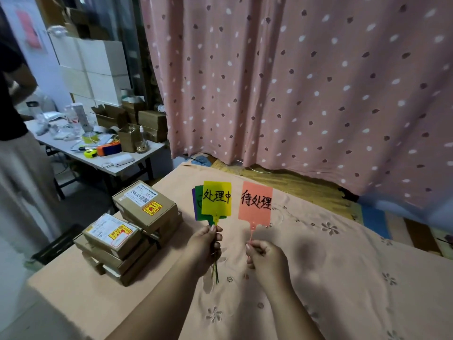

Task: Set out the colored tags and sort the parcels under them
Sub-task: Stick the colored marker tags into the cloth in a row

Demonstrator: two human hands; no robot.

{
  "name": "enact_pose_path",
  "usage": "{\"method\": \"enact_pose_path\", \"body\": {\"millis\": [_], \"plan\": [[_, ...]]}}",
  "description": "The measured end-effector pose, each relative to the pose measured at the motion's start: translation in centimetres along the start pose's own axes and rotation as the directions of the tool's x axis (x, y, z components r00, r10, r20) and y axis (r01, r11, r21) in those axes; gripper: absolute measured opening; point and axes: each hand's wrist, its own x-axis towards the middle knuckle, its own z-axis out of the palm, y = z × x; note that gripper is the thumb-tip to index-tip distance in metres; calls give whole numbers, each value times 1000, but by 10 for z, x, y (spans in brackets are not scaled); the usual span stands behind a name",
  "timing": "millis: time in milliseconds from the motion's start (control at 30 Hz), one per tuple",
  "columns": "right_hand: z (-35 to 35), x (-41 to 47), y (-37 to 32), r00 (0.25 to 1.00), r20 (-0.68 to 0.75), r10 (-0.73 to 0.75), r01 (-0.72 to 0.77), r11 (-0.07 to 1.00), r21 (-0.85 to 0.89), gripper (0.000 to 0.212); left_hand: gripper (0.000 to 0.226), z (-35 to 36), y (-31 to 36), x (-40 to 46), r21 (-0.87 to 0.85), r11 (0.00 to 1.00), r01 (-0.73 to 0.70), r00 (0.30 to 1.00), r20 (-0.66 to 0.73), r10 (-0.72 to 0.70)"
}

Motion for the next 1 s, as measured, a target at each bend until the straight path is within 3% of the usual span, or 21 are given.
{"method": "enact_pose_path", "body": {"millis": [400,500,667,833,1000], "plan": [[72,108,78,962,-98,256,-272,935,-228,26,26,-54,68,99,84,996,-9,999,37,6],[89,134,102,935,-121,334,-353,914,-203,29,26,-60,71,123,63,998,3,999,51,-6],[108,168,140,919,-121,375,-394,876,-280,36,25,-62,67,153,8,999,48,997,60,-48],[123,183,146,890,-136,436,-456,841,-290,20,23,-66,52,171,-53,989,136,987,99,-130],[130,203,162,883,-115,455,-465,815,-347,38,22,-67,46,176,-51,986,161,982,105,-155]]}}
